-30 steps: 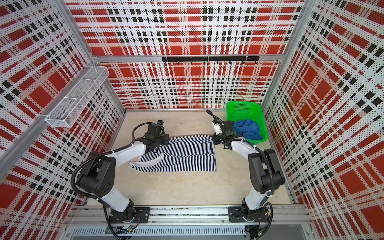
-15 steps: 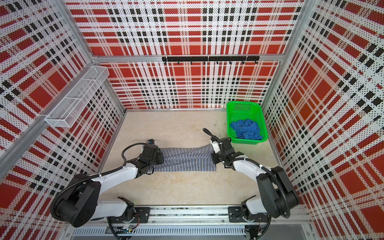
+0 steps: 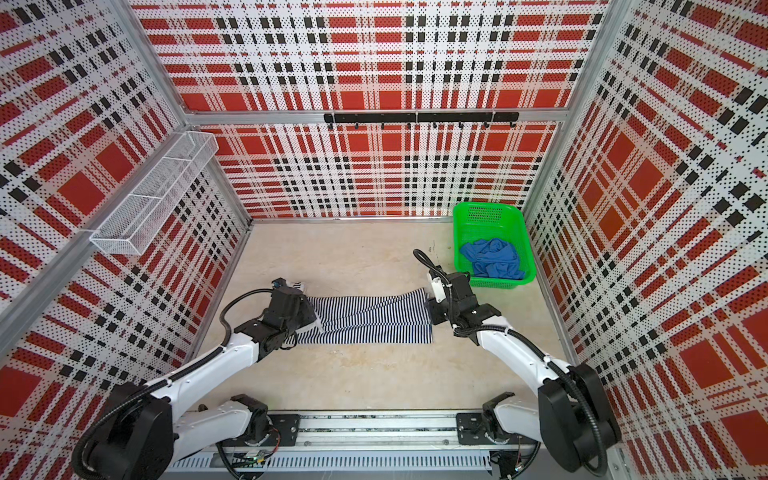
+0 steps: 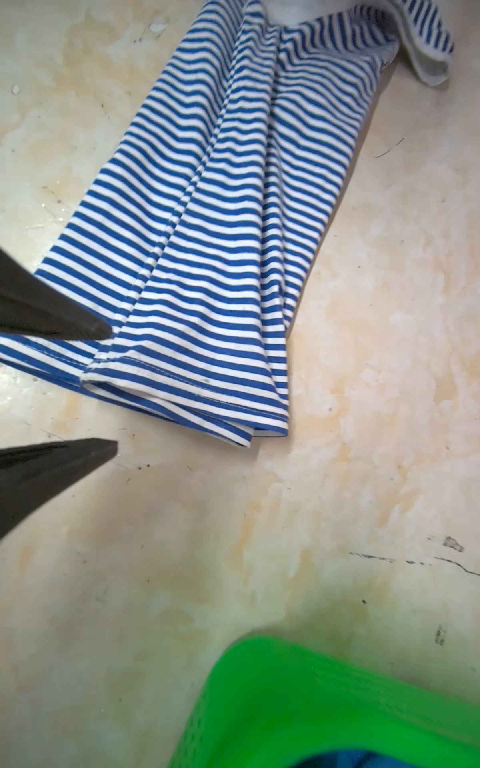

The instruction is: Fold and stack the tank tops

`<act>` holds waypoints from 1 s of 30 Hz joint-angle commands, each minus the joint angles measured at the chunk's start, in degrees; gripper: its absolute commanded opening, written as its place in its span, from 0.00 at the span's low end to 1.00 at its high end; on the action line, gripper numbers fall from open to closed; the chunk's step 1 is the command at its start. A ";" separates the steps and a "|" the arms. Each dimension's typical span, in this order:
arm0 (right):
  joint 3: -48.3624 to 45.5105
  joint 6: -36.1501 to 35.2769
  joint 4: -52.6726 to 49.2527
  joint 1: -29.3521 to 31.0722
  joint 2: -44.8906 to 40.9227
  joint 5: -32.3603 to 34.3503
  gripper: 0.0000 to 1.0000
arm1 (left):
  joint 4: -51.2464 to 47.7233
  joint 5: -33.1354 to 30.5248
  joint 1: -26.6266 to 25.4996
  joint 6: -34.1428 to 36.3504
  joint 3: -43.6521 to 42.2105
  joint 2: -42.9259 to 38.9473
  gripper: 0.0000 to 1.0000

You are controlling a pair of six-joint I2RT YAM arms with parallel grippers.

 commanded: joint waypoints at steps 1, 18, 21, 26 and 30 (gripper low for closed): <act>5.14 7.80 -4.06 0.37 2.72 -0.26 0.42 | -0.05 1.97 0.03 0.53 3.54 2.36 0.52; 7.39 33.76 -2.92 5.38 22.24 9.18 0.29 | 18.58 7.12 -1.04 -1.13 6.61 26.46 0.48; 2.66 35.77 -3.83 4.52 21.16 13.14 0.26 | 19.96 7.12 2.68 -1.42 3.03 24.44 0.48; 0.67 35.69 -2.81 2.77 18.05 12.30 0.26 | 16.85 6.20 8.86 0.68 1.83 18.23 0.50; 4.79 33.01 -4.18 2.84 15.78 12.58 0.27 | 13.68 5.09 12.74 2.79 2.94 14.81 0.52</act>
